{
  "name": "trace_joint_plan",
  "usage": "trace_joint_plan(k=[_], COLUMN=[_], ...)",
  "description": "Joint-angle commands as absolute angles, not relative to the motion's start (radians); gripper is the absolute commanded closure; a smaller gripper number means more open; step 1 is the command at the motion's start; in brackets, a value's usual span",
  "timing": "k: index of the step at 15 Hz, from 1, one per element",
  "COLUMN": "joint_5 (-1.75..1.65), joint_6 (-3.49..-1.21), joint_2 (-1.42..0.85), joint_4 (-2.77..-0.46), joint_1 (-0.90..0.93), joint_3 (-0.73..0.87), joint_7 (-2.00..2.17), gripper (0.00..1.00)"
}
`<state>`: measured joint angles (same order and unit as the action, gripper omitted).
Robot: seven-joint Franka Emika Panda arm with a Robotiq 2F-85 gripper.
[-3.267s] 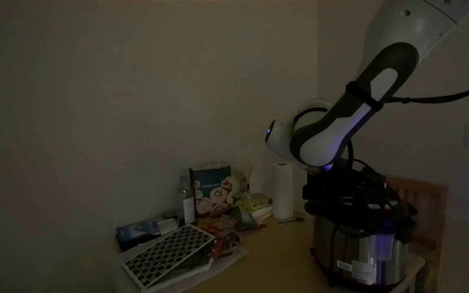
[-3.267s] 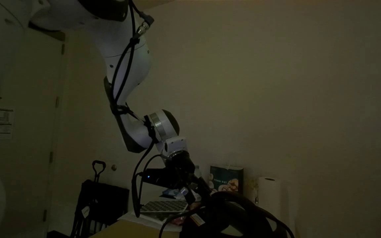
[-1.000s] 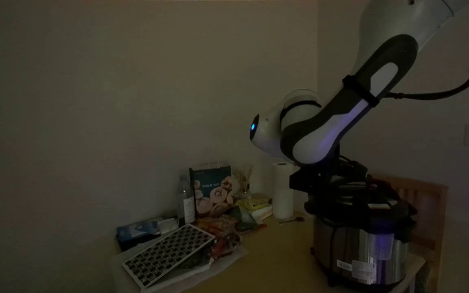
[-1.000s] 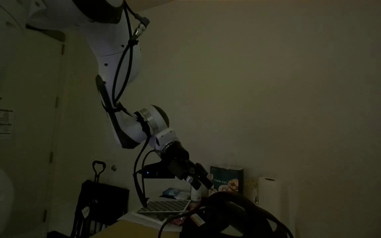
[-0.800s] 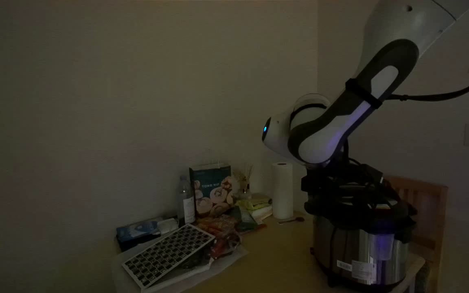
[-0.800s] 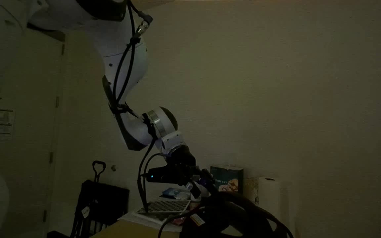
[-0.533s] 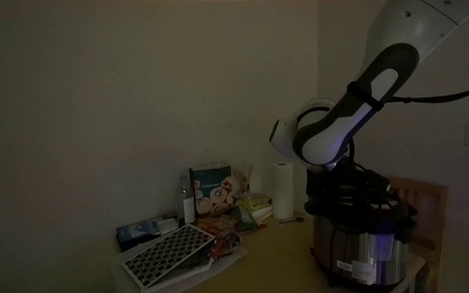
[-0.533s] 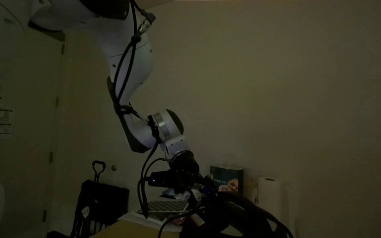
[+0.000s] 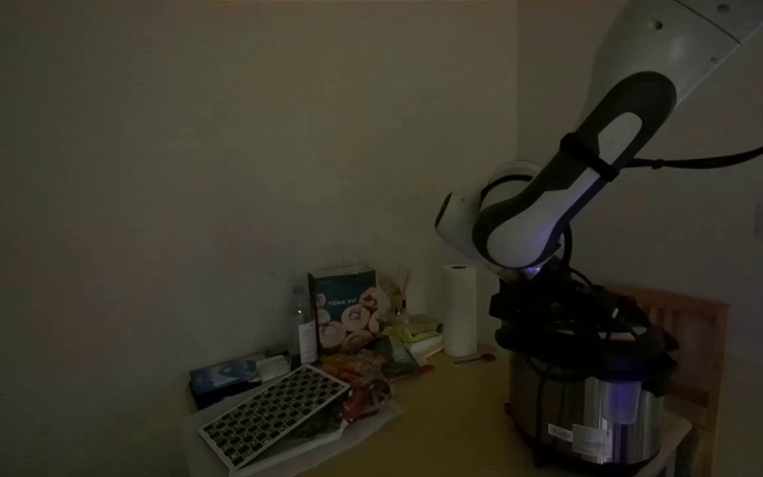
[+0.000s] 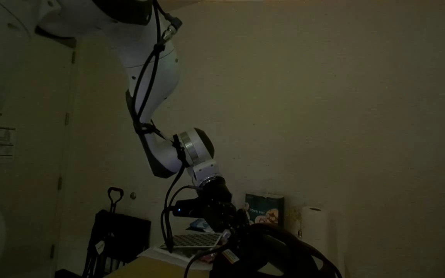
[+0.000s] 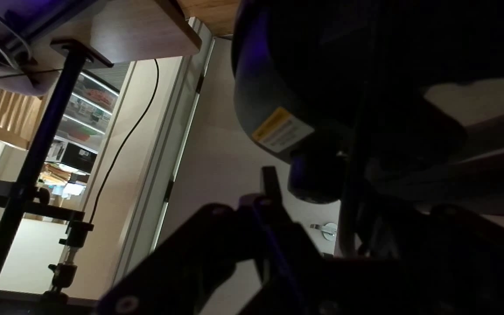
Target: Put the cable on the cooker then remove it.
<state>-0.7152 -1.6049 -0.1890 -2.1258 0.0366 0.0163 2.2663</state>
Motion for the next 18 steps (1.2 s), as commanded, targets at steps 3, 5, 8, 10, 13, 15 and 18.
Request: trace_joint_plan(k=[3,5,8,10,13,15,18], joint_5=[-0.696,-0.696,-0.697,-0.699,-0.753,-0.816,-0.904], joint_6=[-1.623,-1.621,-1.616,-1.612,-1.576,-1.525,-1.423], joint_2=[-0.216,-0.223,-0.231,-0.231,-0.206,-0.224,-0.234], joint_4=[-2.101,-2.092,-2.079,-2.075,-2.061,-2.011,-1.959], joint_1=[0.045,0.050,0.053,0.057,0.101,0.153,0.218], joint_3=[0.012,0.009,0.009,0.006,-0.013,-0.041,-0.083], joint_7=[2.281,2.281,2.279,2.281,2.358,2.439,2.532], gripper=[0.97,1.00,0.98,0.98,0.98,0.98,0.98])
